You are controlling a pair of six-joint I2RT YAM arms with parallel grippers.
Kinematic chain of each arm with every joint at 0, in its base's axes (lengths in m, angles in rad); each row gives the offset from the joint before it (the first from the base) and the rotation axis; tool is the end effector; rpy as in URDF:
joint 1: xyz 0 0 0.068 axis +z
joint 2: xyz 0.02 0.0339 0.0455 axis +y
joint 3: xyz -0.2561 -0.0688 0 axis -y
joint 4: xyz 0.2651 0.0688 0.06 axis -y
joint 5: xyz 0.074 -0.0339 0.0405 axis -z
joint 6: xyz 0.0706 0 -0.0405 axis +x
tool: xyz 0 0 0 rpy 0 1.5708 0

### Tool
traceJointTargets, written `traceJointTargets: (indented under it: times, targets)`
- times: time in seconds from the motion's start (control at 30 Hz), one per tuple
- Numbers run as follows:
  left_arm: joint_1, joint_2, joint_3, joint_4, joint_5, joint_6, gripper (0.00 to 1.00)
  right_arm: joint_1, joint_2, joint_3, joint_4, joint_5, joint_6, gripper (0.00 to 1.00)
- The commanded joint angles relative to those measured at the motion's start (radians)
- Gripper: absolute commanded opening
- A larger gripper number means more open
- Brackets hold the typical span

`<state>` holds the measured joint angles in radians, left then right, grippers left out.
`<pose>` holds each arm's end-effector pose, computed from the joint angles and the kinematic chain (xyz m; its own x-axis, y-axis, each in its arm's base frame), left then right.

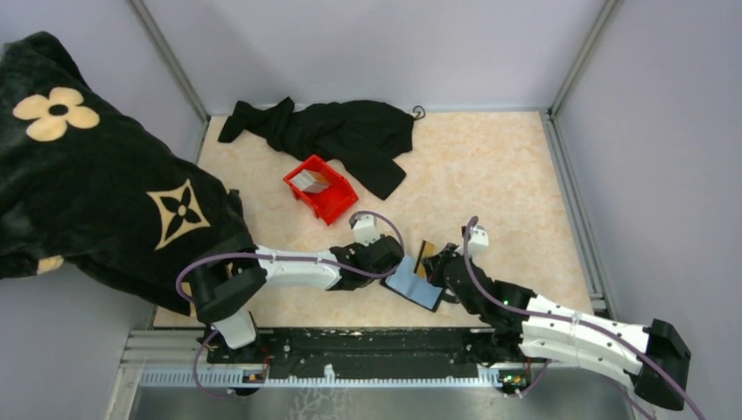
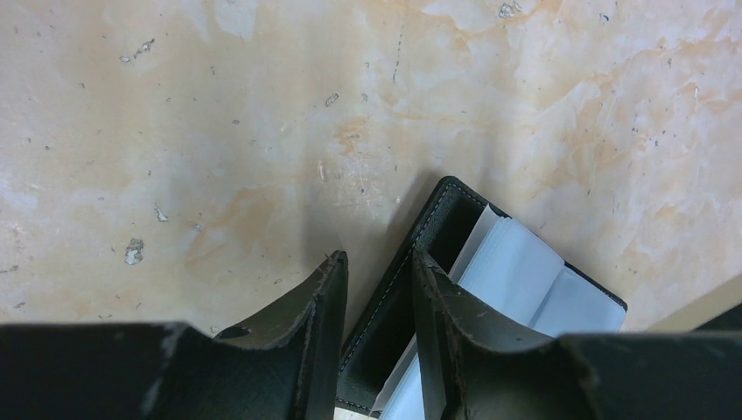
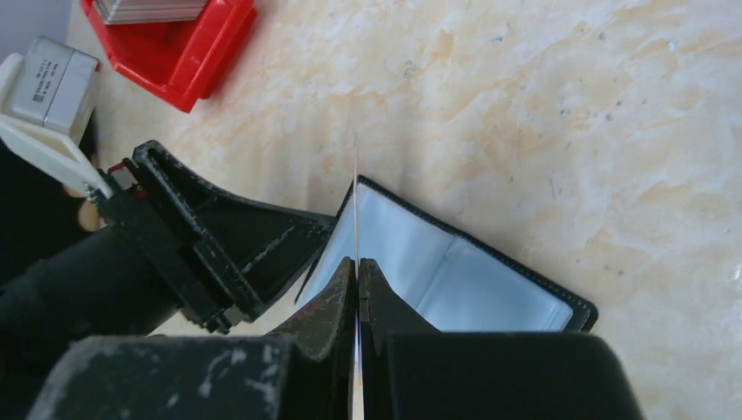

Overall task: Put the credit cards into the card holder
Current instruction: Open the card holder at the center of the board.

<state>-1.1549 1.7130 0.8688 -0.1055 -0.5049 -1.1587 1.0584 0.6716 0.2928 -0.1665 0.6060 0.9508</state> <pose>0.1752 -0.3121 0.0983 -0.7610 -0.2620 -0.5935 -0.0259 0.9264 -0.3756 0.1335 0.1554 0.1621 -0.5365 0.4107 -0.7372 -0.0706 0.8487 0.5242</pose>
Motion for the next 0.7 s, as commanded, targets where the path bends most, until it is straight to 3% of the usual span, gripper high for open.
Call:
traceJointTargets:
  times: [0.0,0.67]
  targets:
    - [-0.01,0.076,-0.07,-0.134,0.108,-0.008,0.41,0.012,-0.069,-0.033,-0.023,-0.065,0.131,0.0]
    - [-0.01,0.079,-0.077,-0.122,0.114,-0.006,0.41,0.012,-0.273,-0.258,-0.013,-0.181,0.474,0.0]
